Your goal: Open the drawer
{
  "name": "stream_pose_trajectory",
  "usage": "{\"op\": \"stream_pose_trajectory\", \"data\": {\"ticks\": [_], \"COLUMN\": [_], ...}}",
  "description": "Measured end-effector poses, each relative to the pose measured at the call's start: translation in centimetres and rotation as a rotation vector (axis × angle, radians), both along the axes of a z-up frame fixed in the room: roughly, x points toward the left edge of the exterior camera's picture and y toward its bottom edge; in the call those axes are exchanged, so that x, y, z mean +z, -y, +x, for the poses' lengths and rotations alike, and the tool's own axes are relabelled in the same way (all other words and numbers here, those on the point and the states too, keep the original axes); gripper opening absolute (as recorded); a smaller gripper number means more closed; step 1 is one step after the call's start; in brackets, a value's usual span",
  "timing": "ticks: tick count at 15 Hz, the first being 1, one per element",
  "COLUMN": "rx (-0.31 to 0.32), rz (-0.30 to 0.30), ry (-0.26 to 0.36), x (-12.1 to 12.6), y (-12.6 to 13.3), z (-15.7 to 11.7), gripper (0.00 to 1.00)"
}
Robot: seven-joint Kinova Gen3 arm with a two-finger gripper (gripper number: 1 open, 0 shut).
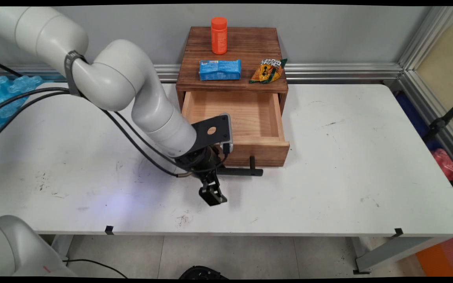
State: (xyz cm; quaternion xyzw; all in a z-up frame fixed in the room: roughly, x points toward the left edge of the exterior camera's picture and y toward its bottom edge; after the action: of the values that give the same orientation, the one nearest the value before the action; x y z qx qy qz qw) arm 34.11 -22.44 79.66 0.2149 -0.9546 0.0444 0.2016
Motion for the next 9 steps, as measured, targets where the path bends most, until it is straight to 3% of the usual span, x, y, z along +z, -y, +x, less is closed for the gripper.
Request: {"op": "stream_pose_trajectory", "data": {"ticks": [9], "rx": [-0.015], "rz": [0.049], "ry": [-0.003], "x": [-0.1], "y": [-3.0], "z": [-0.8], "gripper": [1.0]}}
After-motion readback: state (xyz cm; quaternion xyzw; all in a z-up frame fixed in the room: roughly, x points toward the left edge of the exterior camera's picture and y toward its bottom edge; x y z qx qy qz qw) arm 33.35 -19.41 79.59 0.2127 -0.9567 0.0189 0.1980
